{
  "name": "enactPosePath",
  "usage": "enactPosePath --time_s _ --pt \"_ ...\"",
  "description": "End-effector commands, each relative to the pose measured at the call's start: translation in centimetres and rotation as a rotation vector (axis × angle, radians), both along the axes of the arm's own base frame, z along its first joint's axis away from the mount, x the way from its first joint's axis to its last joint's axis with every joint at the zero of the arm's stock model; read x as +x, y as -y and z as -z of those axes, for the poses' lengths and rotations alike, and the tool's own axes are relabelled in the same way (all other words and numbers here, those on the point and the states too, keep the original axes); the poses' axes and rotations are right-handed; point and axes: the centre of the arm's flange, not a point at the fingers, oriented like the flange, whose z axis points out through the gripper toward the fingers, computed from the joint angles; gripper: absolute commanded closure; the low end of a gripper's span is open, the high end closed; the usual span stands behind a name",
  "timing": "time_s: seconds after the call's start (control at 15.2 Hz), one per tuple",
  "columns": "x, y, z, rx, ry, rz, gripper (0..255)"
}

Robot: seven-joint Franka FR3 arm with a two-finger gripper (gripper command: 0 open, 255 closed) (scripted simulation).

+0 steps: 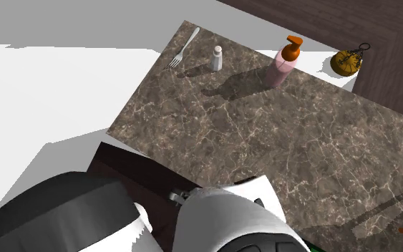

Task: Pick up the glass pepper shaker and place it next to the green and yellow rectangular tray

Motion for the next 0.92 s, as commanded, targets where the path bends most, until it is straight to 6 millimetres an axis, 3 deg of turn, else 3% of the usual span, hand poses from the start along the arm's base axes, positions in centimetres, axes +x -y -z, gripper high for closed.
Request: enactPosePath --time_s 0.0,0.86 --pt "-2.8 0.3 0.1 0.0 -0.001 -0.001 255" --pt "-19.5 4.2 0.0 0.0 -0.001 -0.001 255"
